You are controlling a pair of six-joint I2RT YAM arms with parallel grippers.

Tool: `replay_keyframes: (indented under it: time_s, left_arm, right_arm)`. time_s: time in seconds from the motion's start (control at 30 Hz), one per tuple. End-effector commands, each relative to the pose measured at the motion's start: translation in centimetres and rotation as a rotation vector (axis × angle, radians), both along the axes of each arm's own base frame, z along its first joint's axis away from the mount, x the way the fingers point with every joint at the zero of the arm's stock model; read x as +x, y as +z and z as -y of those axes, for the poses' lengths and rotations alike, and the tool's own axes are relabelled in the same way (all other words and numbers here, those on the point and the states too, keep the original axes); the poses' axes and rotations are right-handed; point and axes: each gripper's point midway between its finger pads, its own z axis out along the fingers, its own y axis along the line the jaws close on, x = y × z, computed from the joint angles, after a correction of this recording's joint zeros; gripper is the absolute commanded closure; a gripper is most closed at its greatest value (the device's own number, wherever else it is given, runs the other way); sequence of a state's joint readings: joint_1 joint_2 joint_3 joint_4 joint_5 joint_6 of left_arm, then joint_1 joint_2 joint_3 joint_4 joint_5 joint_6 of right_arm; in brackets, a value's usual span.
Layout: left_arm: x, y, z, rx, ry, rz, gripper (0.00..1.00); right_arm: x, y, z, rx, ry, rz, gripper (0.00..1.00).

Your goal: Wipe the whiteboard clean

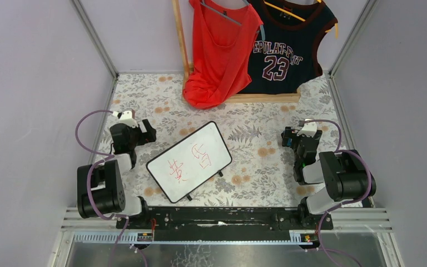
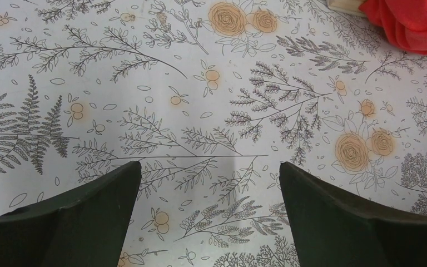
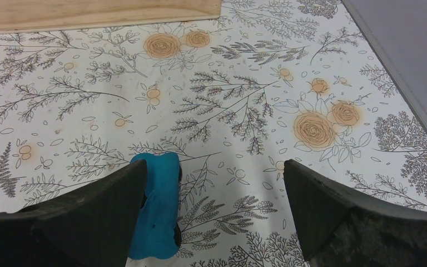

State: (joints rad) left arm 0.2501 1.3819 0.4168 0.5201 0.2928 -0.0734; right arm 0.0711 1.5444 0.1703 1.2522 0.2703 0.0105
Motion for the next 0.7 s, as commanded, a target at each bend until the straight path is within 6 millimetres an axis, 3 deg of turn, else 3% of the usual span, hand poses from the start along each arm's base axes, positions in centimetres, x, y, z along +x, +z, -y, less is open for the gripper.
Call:
replay_keyframes:
  time_s: [0.0, 0.33, 0.43, 0.5, 0.57, 0.67]
  left_arm:
    - [0.9, 1.0, -0.5, 0.015, 0.000, 0.041, 0.06]
    - [0.9, 1.0, -0.4, 0.014, -0.007, 0.043, 0.06]
    - [0.9, 1.1, -0.4, 0.014, -0.007, 0.043, 0.06]
    - [0.9, 1.0, -0.3, 0.013, -0.009, 0.042, 0.06]
    - [1.0, 1.1, -0.3, 0.013, -0.009, 0.043, 0.06]
    - [0.9, 1.1, -0.4, 0.012, -0.006, 0.046, 0.06]
  right_arm:
    - [1.1, 2.4, 0.1, 0.001, 0.000, 0.076, 0.01]
    - [0.8, 2.8, 0.1, -0.012, -0.001, 0.101, 0.01]
    - [-0.1, 5.6, -0.5, -0.031, 0.022, 0.171, 0.01]
    - [-0.6, 7.2, -0.8, 0.005, -0.013, 0.128, 0.01]
    - [-1.2, 10.2, -1.4, 0.167, -0.050, 0.080, 0.01]
    - [-1.9, 16.8, -5.1, 0.279, 0.147, 0.138, 0.01]
